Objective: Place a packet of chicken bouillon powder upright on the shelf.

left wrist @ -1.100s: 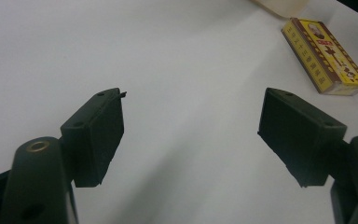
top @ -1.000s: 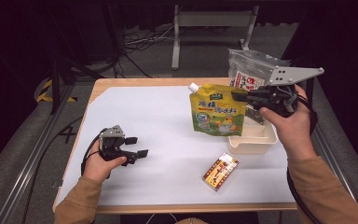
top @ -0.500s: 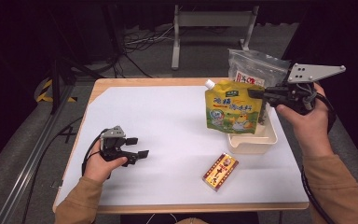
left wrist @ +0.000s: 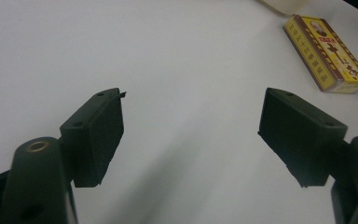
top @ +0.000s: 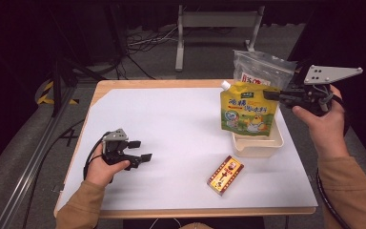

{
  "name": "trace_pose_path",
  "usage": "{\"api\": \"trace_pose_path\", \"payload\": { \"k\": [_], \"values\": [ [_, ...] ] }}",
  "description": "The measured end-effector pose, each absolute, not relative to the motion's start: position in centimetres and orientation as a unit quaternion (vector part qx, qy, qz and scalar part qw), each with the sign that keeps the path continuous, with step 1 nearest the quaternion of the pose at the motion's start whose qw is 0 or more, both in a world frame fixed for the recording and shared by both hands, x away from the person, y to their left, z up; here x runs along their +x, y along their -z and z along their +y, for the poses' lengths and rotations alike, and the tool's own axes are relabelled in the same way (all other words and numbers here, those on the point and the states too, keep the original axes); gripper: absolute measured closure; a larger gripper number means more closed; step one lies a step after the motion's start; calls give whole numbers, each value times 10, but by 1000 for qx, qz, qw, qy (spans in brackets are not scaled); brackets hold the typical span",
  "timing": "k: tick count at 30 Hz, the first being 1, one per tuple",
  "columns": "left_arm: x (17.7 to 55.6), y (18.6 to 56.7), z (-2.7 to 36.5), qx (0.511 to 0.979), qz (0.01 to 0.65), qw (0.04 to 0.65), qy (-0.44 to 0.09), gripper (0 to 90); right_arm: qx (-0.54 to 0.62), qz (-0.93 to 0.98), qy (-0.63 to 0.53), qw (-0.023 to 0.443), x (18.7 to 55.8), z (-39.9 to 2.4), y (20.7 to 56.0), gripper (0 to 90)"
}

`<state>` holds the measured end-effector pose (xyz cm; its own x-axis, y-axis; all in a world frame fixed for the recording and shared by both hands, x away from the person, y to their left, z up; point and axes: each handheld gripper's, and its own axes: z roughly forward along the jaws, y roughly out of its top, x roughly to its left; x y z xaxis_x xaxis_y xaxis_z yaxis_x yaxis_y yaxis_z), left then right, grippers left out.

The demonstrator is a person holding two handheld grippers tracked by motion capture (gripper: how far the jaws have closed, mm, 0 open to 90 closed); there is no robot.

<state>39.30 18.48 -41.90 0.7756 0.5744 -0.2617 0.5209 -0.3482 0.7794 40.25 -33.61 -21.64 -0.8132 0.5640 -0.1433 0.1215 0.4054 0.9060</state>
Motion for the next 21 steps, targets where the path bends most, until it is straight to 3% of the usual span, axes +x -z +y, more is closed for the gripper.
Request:
{"api": "trace_pose_path", "payload": {
  "k": [21],
  "values": [
    [393, 420, 183, 822, 334, 460, -27, 229, 243, 809, -485, 226, 409, -361, 233, 900]
  ]
}}
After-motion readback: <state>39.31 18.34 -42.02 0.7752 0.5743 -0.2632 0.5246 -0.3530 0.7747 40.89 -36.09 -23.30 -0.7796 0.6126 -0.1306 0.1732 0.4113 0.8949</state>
